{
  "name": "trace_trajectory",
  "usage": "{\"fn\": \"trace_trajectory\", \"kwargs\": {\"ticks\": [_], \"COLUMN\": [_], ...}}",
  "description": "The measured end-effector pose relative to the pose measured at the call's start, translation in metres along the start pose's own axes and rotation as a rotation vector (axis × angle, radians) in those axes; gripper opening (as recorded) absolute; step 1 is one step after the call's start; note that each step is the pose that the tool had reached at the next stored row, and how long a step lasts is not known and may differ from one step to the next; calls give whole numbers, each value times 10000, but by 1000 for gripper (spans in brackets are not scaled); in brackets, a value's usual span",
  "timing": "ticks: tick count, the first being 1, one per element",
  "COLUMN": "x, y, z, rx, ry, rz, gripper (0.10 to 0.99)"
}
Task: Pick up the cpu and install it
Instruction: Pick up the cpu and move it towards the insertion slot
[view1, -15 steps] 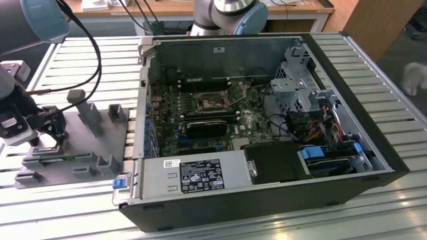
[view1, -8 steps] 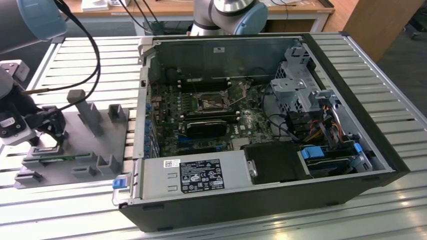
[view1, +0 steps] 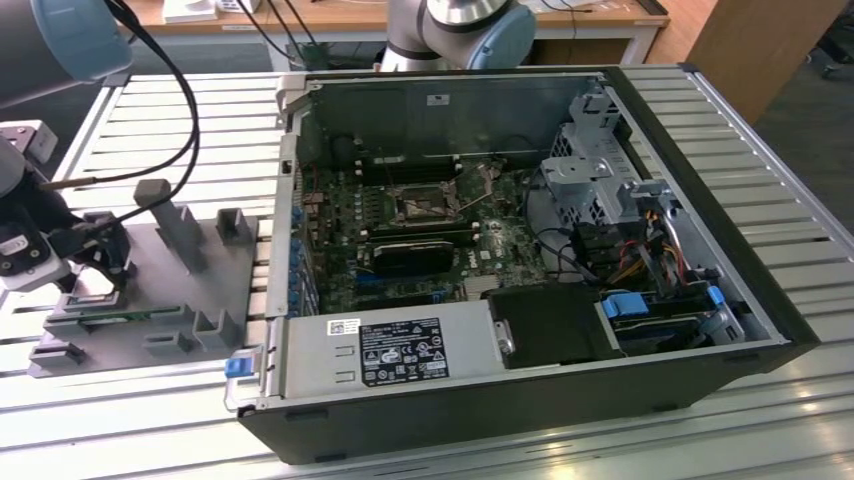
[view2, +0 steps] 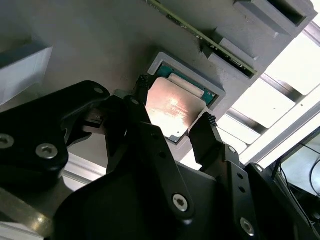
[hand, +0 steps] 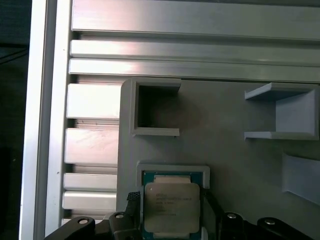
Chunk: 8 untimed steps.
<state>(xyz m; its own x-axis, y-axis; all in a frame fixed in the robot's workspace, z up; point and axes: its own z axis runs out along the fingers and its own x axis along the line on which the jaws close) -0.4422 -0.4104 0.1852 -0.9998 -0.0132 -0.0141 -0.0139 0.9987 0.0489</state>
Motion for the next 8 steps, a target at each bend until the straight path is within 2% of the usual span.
{"fn": "trace_trajectory", "kwargs": {"ticks": [4, 5, 8], "x": [1, 1, 0], "y": [0, 0, 0], "z": [5, 5, 6], "rx": [3, 3, -1], "ry": [5, 5, 0], "rz": [1, 1, 0], "gripper": [596, 537, 537]}}
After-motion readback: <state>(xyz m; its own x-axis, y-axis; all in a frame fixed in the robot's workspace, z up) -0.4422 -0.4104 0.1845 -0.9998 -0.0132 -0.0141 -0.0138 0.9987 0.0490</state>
